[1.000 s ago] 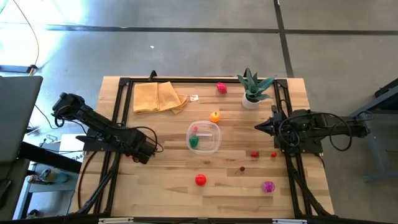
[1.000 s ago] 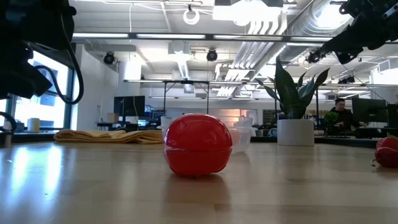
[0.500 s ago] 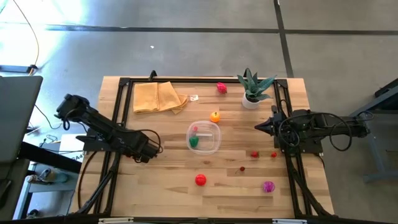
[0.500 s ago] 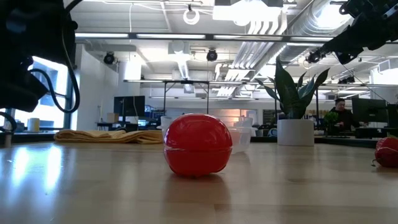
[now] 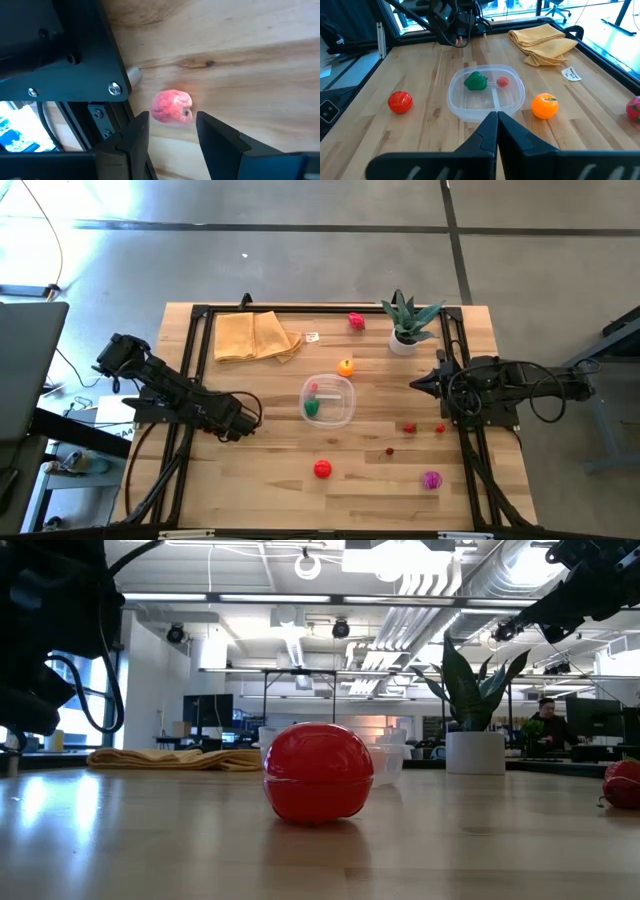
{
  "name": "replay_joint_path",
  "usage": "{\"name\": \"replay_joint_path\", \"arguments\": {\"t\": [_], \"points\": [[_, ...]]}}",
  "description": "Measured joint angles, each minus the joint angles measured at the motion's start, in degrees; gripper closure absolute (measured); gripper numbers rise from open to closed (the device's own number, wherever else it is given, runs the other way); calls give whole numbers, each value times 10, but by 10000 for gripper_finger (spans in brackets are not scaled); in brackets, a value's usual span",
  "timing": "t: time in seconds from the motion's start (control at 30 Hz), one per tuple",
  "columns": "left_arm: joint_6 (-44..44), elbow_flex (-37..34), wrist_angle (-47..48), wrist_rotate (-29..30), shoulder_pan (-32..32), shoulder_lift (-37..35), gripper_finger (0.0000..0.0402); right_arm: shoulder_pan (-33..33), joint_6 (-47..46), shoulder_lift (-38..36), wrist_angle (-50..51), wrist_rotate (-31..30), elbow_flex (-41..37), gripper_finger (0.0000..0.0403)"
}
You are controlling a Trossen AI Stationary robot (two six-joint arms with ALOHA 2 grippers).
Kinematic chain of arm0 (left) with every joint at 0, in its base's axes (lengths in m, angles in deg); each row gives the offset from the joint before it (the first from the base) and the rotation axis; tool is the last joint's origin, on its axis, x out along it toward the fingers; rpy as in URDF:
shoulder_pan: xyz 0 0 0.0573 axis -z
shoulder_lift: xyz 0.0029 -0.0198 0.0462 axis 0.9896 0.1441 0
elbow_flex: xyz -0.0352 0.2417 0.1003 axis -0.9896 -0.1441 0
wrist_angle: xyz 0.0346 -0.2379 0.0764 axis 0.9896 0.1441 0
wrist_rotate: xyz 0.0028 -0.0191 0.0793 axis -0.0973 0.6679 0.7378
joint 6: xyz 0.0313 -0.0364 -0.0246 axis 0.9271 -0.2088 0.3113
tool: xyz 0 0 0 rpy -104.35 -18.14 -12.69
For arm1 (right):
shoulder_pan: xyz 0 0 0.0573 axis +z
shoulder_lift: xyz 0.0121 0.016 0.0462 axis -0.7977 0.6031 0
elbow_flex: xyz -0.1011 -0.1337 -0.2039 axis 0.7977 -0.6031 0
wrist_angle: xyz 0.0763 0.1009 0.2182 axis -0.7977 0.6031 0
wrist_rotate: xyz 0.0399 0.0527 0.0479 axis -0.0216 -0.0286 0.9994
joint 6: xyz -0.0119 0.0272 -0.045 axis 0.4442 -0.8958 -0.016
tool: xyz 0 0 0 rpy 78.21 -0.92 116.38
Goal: Pick and placing Produce into tupperware
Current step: Put the pink peach into the transparent bin
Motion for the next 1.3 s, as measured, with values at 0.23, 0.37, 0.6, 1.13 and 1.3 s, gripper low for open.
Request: {"name": "replay_joint_path", "arguments": {"t": [0.23, 0.37, 0.6, 1.13, 1.3], "points": [[-3, 0, -4, 5, 0, 26, 250, 0, 0, 0, 1, 0, 0, 402], [-5, -1, -8, 5, 0, 34, 250, 0, 0, 0, 1, 0, 0, 402], [-3, -1, -20, 14, 0, 35, 250, 0, 0, 0, 1, 0, 0, 402], [-8, 0, -21, 18, 0, 36, 250, 0, 0, 0, 1, 0, 0, 402], [-9, 0, -22, 19, 0, 36, 255, 0, 0, 0, 1, 0, 0, 402]]}}
